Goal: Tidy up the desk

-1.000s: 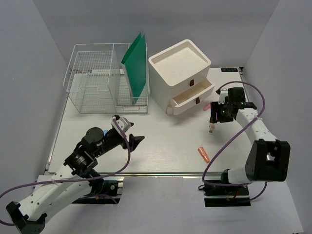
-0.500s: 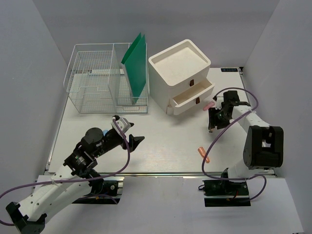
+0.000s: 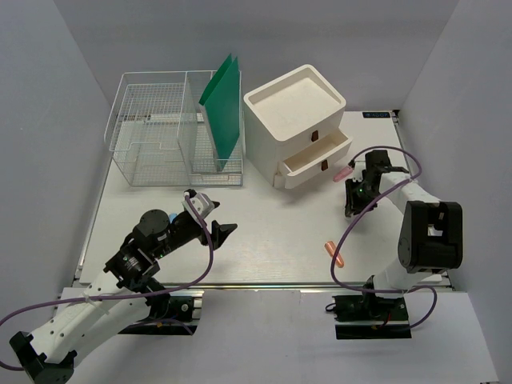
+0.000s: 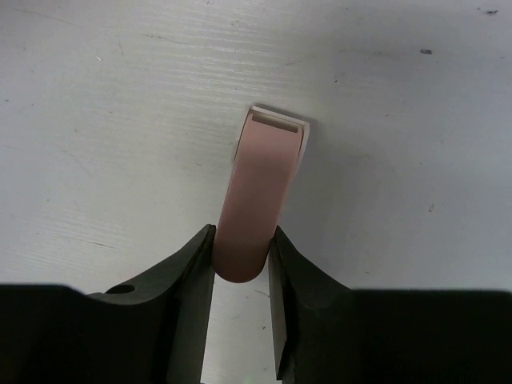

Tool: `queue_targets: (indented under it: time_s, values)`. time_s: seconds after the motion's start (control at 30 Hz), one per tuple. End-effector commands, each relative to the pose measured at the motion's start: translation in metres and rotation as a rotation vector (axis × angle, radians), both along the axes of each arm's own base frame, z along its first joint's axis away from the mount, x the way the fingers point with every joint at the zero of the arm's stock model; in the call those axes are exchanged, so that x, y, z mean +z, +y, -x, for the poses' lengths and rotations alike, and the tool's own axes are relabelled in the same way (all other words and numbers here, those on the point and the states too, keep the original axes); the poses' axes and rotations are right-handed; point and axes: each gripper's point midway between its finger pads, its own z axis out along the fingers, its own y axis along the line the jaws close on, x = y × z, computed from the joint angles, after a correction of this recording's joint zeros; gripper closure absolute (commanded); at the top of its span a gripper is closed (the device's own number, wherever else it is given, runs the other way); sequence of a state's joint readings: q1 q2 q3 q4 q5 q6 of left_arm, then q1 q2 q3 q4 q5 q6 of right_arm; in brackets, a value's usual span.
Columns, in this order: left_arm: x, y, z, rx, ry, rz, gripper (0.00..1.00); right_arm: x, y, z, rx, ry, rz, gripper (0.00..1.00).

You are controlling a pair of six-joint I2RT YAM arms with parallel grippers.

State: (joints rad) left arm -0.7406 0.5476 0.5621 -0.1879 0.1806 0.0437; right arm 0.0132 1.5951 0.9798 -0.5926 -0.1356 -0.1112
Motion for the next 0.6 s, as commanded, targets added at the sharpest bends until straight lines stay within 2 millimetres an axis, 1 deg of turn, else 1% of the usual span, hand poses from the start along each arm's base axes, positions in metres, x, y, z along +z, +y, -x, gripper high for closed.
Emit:
queue_targets:
  time_s: [0.0,0.03,0.1,0.13,0.17,0.2,0.23,0.27,0.3,0.37,0.47,0.53,0.57]
  values:
    - [0.011,0.001,0.002,-0.003,-0.011,0.020,0.15,0.026,-0.004,-0.016,0.028,-0.117,0.023,0.84]
    - [0.012,0.001,0.001,0.001,-0.014,0.020,0.14,0.029,-0.005,-0.016,0.052,-0.126,0.033,0.88]
    - [0.011,0.001,0.001,0.001,-0.014,0.018,0.14,0.044,-0.004,-0.019,0.089,-0.172,0.031,0.94]
    - [0.010,0.001,0.001,0.001,-0.013,0.017,0.15,0.050,-0.001,-0.018,0.119,-0.186,0.026,0.98]
    - [0.011,0.001,0.001,0.002,-0.011,0.018,0.15,0.064,0.002,-0.020,0.176,-0.238,0.018,1.00]
    - [0.011,0.001,0.000,0.003,-0.013,0.017,0.14,0.073,0.004,-0.022,0.213,-0.272,0.017,1.00]
    - [0.011,0.001,0.000,0.004,-0.013,0.015,0.15,0.091,0.007,-0.026,0.253,-0.332,0.017,1.00]
    - [0.010,0.001,0.000,0.003,-0.011,0.013,0.15,0.100,0.010,-0.028,0.322,-0.374,0.019,1.00]
    - [0.008,0.001,-0.001,0.006,-0.007,0.010,0.14,0.114,0.012,-0.033,0.360,-0.421,0.029,1.00]
    - [0.008,0.001,-0.001,0.009,-0.008,0.009,0.15,0.132,0.014,-0.035,0.440,-0.487,0.045,1.00]
    - [0.006,0.002,-0.002,0.015,-0.006,0.005,0.14,0.161,0.022,-0.043,0.645,-0.625,0.098,1.00]
    - [0.006,0.002,-0.003,0.016,-0.006,0.003,0.14,0.179,0.025,-0.050,0.717,-0.697,0.141,1.00]
    - [0.005,0.002,-0.003,0.017,-0.005,-0.001,0.14,0.188,0.027,-0.056,0.743,-0.741,0.167,1.00]
